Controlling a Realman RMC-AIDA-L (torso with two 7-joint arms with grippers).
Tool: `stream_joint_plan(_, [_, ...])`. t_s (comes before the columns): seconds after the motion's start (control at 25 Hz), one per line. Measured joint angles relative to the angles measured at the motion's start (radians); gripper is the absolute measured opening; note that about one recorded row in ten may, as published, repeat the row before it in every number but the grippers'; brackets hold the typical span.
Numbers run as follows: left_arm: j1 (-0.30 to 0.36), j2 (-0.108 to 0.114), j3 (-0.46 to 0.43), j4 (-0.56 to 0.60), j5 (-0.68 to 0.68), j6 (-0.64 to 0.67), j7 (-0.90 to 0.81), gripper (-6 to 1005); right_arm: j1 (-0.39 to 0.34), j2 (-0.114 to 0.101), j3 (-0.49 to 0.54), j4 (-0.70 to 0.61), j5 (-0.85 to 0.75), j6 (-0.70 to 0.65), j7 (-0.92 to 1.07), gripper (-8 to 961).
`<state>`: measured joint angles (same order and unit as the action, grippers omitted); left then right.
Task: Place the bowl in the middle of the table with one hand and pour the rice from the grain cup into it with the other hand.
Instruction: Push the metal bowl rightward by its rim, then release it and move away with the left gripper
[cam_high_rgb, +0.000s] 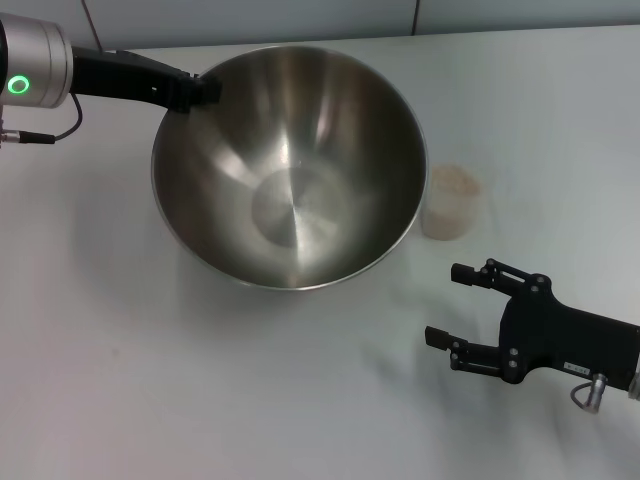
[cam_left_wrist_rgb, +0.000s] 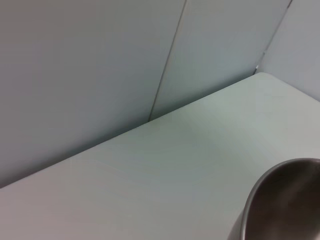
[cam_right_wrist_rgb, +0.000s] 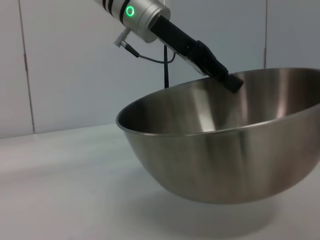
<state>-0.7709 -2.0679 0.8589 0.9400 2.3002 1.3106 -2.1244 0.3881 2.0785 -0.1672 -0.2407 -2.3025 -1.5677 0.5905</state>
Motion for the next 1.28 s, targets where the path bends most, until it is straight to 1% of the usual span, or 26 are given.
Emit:
stream_joint_plan(0.12, [0.0, 0.0, 0.0, -0.001, 0.0, 0.001, 0.003, 80, 0.0, 0.0, 0.0, 0.004, 0.0, 0.0, 0.0, 817])
stream_joint_plan(0.32, [-0.001, 0.0, 0.0, -0.035, -0.001, -0.008, 0.026, 86, 0.0, 0.0, 0.0, 0.004, 0.0, 0.0, 0.0, 817])
stream_joint_plan(0.4, [0.0, 0.0, 0.0, -0.066, -0.001, -0.03, 0.039, 89, -0.001, 0.0, 0.0, 0.005, 0.0, 0.0, 0.0, 817])
stream_joint_plan(0.52, [0.0, 0.0, 0.0, -0.073, -0.001, -0.038, 0.043, 93, -0.001, 0.0, 0.0, 0.005, 0.0, 0.002, 0.0, 817])
stream_joint_plan(0.6, [0.005, 0.001, 0.0, -0.104, 0.0, -0.061, 0.056, 95, -0.001, 0.0, 0.0, 0.005, 0.0, 0.006, 0.0, 816])
stream_joint_plan(0.8, [0.008, 0.001, 0.0, -0.132, 0.003, -0.079, 0.064, 101, -0.002, 0.0, 0.0, 0.005, 0.0, 0.007, 0.0, 816])
stream_joint_plan(1.28, [0.01, 0.002, 0.0, -0.168, 0.01, -0.117, 0.079, 116, -0.004, 0.0, -0.002, 0.005, 0.0, 0.009, 0.0, 816])
